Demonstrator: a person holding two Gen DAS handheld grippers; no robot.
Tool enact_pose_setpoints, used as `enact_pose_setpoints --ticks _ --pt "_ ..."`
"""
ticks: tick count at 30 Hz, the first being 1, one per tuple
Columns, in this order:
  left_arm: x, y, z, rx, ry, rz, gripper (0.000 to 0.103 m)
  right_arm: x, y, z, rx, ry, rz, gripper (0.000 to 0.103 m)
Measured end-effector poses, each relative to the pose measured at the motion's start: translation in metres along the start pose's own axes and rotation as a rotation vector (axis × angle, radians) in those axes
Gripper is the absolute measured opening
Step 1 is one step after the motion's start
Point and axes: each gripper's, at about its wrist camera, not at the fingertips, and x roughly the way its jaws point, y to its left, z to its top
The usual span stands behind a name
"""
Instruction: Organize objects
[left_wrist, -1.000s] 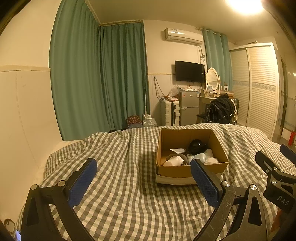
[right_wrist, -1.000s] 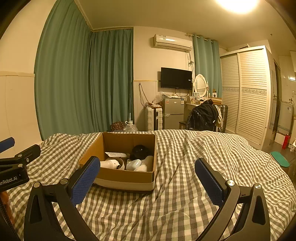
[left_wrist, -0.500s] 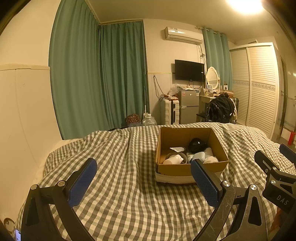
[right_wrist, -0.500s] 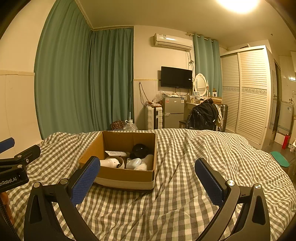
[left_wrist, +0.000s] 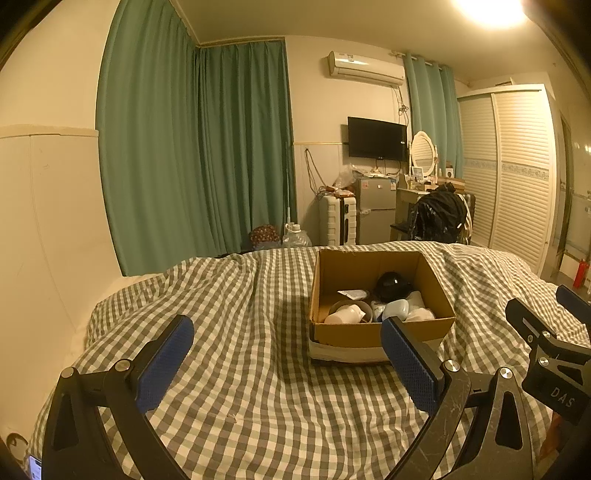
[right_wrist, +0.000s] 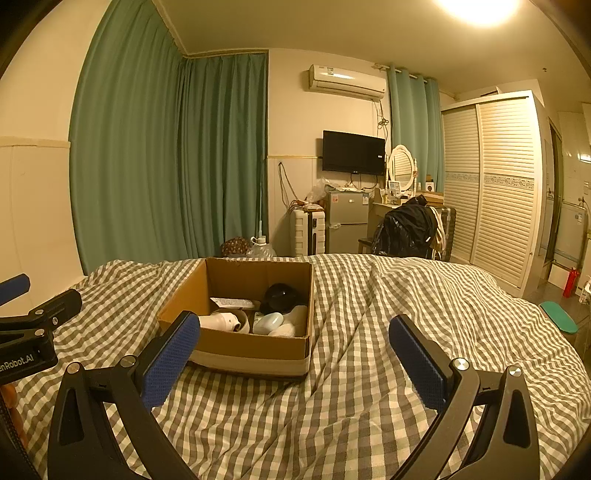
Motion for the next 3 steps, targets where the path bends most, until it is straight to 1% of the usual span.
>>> enact_pose_setpoints --ticks 3 --pt "0.0006 0.0003 -0.0014 0.006 0.003 0.003 0.103 -0.0003 0.0001 0.0001 0.000 0.000 0.000 0.103"
